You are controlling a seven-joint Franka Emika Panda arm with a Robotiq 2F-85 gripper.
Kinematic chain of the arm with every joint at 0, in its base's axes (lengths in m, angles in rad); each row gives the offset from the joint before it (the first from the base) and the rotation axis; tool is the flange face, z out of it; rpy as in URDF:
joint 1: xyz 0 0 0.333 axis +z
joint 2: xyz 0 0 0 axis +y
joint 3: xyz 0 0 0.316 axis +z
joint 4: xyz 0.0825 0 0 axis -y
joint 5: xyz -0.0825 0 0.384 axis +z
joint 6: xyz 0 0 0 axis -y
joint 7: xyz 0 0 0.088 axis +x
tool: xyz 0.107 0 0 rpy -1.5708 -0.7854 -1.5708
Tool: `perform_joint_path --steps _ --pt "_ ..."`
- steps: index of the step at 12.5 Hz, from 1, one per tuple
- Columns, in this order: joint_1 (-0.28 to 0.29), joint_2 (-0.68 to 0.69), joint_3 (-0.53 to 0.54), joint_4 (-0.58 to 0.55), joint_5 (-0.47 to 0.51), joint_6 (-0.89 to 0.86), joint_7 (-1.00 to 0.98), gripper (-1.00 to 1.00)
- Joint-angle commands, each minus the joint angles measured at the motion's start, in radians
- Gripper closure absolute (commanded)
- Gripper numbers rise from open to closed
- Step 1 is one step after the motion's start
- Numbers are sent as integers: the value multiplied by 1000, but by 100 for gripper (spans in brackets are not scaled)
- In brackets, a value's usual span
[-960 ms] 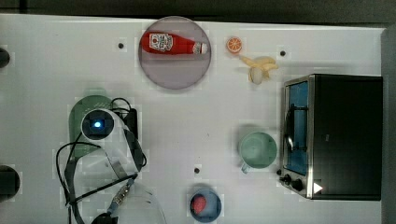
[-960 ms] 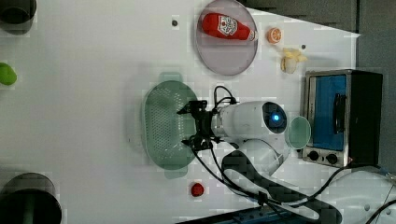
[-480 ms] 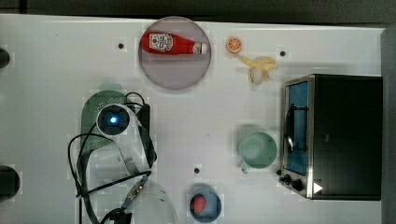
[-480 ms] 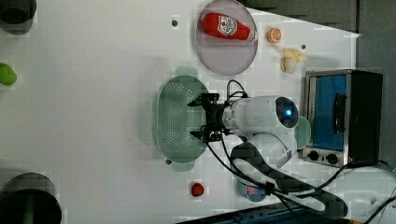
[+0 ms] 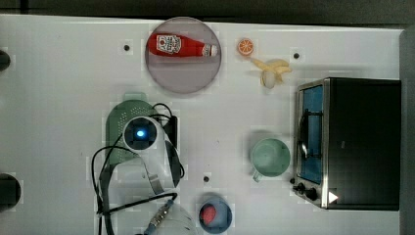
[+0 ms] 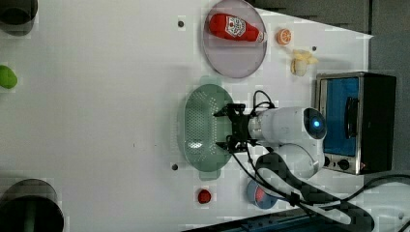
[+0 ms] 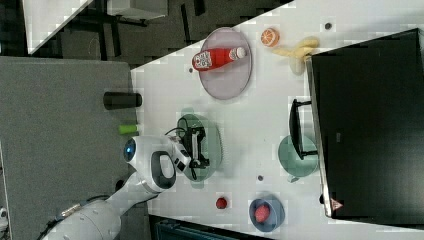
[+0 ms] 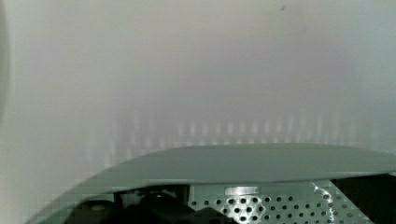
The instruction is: Drag strainer left to right.
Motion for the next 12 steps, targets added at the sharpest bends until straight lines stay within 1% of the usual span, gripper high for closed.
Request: perform_joint_path --steps 1,9,12 --pt "-55 -42 -78 -13 3 -4 -124 -100" --pt "-57 -43 -243 -20 2 -2 -341 -100" --pt "-57 -43 -303 -19 1 -2 -368 -100"
